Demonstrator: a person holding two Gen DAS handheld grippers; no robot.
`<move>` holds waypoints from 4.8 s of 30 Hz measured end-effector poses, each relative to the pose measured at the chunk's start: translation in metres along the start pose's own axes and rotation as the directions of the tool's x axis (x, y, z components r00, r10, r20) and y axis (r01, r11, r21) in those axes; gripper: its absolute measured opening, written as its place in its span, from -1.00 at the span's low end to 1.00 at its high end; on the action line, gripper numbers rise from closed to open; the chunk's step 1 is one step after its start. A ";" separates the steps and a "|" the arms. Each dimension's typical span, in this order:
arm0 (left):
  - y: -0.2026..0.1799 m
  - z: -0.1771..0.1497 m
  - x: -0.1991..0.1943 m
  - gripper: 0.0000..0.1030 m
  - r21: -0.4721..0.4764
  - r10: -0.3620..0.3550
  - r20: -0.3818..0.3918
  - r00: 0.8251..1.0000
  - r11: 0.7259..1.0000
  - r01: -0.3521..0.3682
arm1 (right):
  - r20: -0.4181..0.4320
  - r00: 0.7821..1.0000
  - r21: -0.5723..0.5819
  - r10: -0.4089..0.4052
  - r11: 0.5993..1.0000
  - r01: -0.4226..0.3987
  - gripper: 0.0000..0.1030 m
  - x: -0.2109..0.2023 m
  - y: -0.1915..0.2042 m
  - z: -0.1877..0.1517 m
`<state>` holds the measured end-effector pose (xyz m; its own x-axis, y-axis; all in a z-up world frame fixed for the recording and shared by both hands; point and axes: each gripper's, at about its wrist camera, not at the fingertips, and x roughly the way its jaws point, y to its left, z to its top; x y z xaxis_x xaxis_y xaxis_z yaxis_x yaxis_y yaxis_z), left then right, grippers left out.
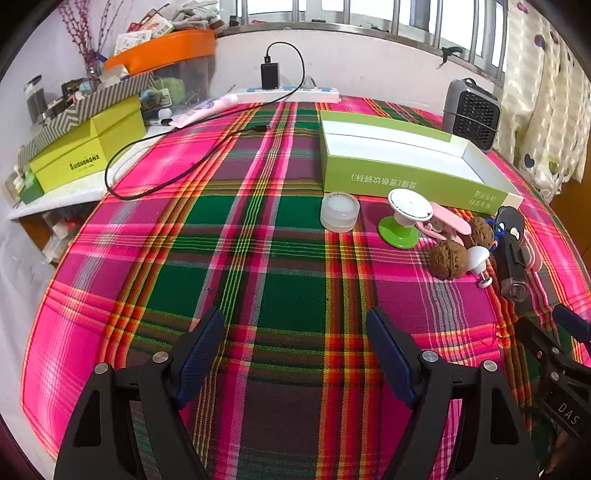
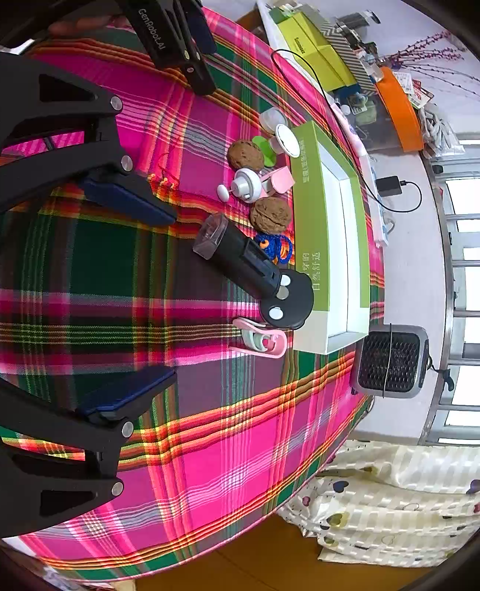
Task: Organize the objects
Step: 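Move the right tool toward the black device while the left tool approaches the clear jar, then close the right tool on the black device while the left tool grasps the clear jar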
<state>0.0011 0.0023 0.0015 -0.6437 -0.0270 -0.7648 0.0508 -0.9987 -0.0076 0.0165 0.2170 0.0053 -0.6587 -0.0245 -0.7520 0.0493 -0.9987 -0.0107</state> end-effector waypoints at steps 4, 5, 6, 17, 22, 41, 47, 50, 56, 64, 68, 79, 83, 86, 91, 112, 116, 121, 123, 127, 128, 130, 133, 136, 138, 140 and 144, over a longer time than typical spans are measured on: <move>0.000 -0.001 0.000 0.53 0.000 0.000 0.001 1.000 1.000 0.000 | 0.002 1.000 0.000 0.000 1.000 0.000 0.51 0.000 0.000 -0.001; 0.000 0.000 0.000 0.53 0.000 0.000 0.000 1.000 1.000 0.000 | 0.002 1.000 0.001 -0.001 1.000 0.001 0.51 0.000 0.000 -0.001; 0.000 0.000 0.000 0.53 0.000 0.000 0.001 1.000 1.000 0.000 | 0.003 1.000 0.001 -0.001 1.000 0.001 0.51 0.000 -0.001 -0.001; 0.001 -0.001 0.000 0.53 0.005 -0.001 0.002 1.000 1.000 0.001 | -0.004 1.000 0.001 0.003 1.000 -0.003 0.51 0.000 -0.003 0.000; 0.001 0.001 0.001 0.53 0.009 -0.007 -0.004 1.000 1.000 0.007 | -0.015 1.000 -0.007 0.015 1.000 -0.015 0.51 0.001 -0.003 0.001; 0.001 0.004 0.003 0.53 0.015 -0.016 -0.008 1.000 1.000 0.016 | -0.021 0.996 0.010 0.087 0.996 -0.086 0.51 0.002 0.001 0.007; 0.002 0.006 0.005 0.53 0.022 -0.025 -0.007 1.000 0.999 0.025 | 0.014 0.996 0.023 0.093 0.995 -0.093 0.50 -0.002 -0.001 0.015; 0.001 0.007 0.005 0.52 0.029 -0.032 -0.007 0.999 0.999 0.032 | 0.032 0.995 0.048 0.090 0.995 -0.091 0.45 -0.003 -0.005 0.021; 0.002 0.007 0.005 0.52 0.027 -0.038 -0.008 0.999 0.999 0.038 | 0.025 0.995 0.050 0.093 0.994 -0.094 0.32 0.005 -0.003 0.033; 0.005 0.011 0.006 0.52 0.015 -0.067 -0.009 0.998 0.998 0.067 | -0.003 0.994 0.039 0.114 0.993 -0.113 0.12 0.018 0.008 0.041; 0.004 0.015 0.008 0.52 0.021 -0.075 -0.011 0.997 0.997 0.075 | -0.029 0.995 0.026 0.091 0.996 -0.090 -0.01 0.024 0.009 0.043; 0.002 0.031 0.016 0.52 0.039 -0.127 -0.002 0.992 0.991 0.127 | -0.035 0.996 -0.018 0.082 0.996 -0.082 -0.42 0.024 0.011 0.040; 0.003 0.038 0.021 0.51 0.034 -0.135 -0.001 0.991 0.990 0.135 | -0.035 0.996 -0.022 0.086 0.996 -0.087 -0.45 0.022 0.007 0.038; 0.003 0.043 0.023 0.50 0.042 -0.131 0.008 0.991 0.991 0.130 | -0.033 0.995 -0.022 0.098 0.995 -0.099 -0.45 0.022 0.004 0.038; 0.005 0.052 0.029 0.42 0.043 -0.117 0.019 0.993 0.992 0.116 | -0.041 0.992 -0.038 0.120 0.992 -0.122 -0.45 0.020 0.001 0.036; -0.008 0.070 0.052 0.19 0.094 -0.112 -0.024 0.993 0.989 0.114 | -0.068 0.988 -0.102 0.141 0.984 -0.147 -0.44 0.023 0.000 0.034; -0.010 0.070 0.052 0.04 0.099 -0.114 -0.022 0.993 0.988 0.116 | -0.071 0.989 -0.113 0.133 0.984 -0.141 -0.44 0.024 0.001 0.035; -0.011 0.072 0.052 -0.25 0.110 -0.105 -0.018 0.994 0.988 0.106 | -0.071 0.990 -0.106 0.125 0.986 -0.132 -0.44 0.026 0.002 0.037; -0.011 0.071 0.051 -0.33 0.114 -0.106 -0.018 0.994 0.988 0.107 | -0.070 0.990 -0.110 0.122 0.986 -0.129 -0.44 0.025 0.002 0.037; -0.011 0.071 0.051 -0.50 0.120 -0.105 -0.016 0.994 0.987 0.106 | -0.071 0.989 -0.105 0.126 0.985 -0.133 -0.44 0.025 0.002 0.037; -0.011 0.071 0.051 -0.50 0.122 -0.105 -0.016 0.994 0.987 0.106 | -0.071 0.989 -0.107 0.126 0.985 -0.134 -0.44 0.024 0.002 0.037; -0.011 0.070 0.050 -0.50 0.124 -0.107 -0.016 0.994 0.986 0.108 | -0.070 0.989 -0.105 0.129 0.985 -0.135 -0.44 0.024 0.002 0.037; -0.010 0.071 0.047 -0.50 0.126 -0.104 -0.007 0.995 0.987 0.104 | -0.069 0.989 -0.103 0.133 0.985 -0.139 -0.44 0.024 0.002 0.038; -0.010 0.072 0.042 -0.50 0.130 -0.108 0.003 0.994 0.986 0.107 | -0.065 0.988 -0.106 0.137 0.984 -0.144 -0.44 0.024 0.002 0.038; -0.009 0.072 0.039 -0.50 0.130 -0.107 0.005 0.994 0.986 0.106 | -0.063 0.988 -0.105 0.142 0.983 -0.148 -0.44 0.024 0.002 0.039; -0.009 0.073 0.036 -0.51 0.127 -0.109 0.004 0.994 0.986 0.108 | -0.064 0.987 -0.108 0.149 0.982 -0.155 -0.45 0.023 0.003 0.039; -0.009 0.075 0.025 -0.50 0.137 -0.117 0.018 0.993 0.984 0.114 | -0.053 0.985 -0.107 0.162 0.980 -0.167 -0.45 0.019 0.003 0.041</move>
<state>-0.0730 0.0076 0.0304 -0.6587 0.0895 -0.7470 -0.1278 -0.9918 -0.0062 -0.0263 0.2112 0.0177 -0.6010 -0.1838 -0.7778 0.2386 -0.9701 0.0449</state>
